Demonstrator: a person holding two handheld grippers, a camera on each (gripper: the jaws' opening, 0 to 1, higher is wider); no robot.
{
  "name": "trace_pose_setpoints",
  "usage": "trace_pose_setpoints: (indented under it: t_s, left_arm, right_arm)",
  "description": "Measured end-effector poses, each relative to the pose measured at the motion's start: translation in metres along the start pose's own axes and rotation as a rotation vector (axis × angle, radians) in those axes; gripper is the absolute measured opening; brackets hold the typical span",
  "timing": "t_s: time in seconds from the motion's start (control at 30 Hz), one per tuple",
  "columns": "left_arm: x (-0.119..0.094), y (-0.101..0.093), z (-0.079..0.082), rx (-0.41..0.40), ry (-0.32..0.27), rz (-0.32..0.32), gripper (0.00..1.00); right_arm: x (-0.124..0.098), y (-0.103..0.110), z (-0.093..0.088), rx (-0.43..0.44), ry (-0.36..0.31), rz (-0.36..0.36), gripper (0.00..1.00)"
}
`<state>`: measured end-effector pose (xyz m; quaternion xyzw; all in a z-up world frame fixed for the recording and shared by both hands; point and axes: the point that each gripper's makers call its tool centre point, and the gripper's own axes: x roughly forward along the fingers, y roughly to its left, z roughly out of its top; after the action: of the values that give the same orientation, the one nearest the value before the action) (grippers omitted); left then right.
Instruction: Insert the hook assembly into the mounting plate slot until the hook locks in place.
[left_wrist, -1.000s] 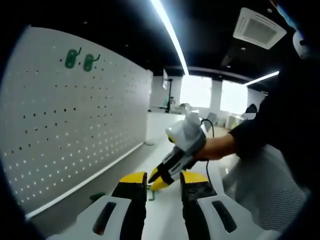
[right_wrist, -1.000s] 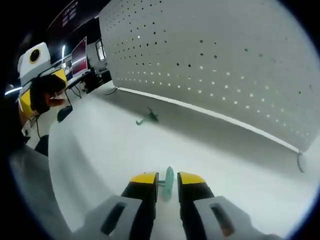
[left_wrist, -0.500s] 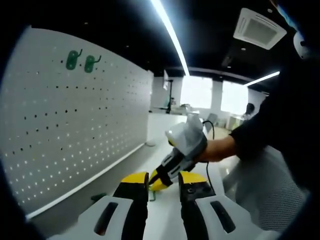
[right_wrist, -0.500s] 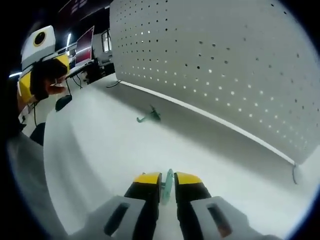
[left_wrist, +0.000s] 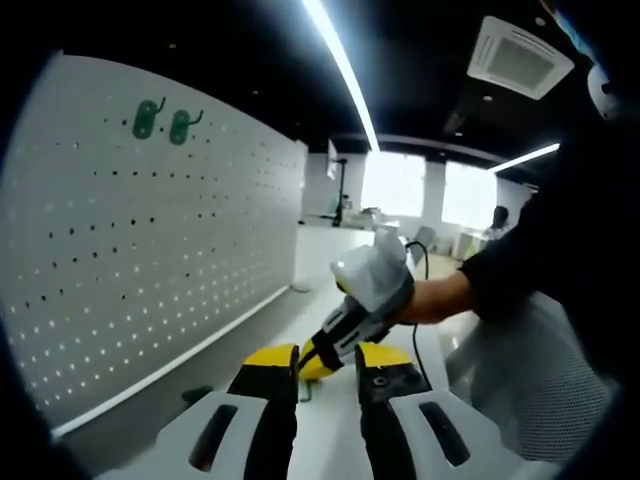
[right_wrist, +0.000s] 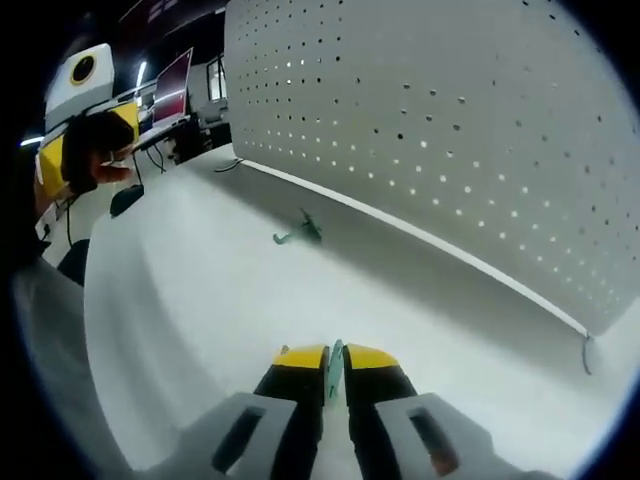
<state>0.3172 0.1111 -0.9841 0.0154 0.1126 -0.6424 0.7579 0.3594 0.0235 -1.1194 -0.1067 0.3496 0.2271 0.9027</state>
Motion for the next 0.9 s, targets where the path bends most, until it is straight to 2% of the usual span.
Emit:
trace_pose_setpoints:
  t_s: [0.9]
  left_arm:
    - [-0.0003,0.0005,-0.0006,0.0,0.002,0.003,0.22]
  right_arm:
    - [-0.0019,-0.004,0.0003,-0.007,-0.007,-0.007,0.0]
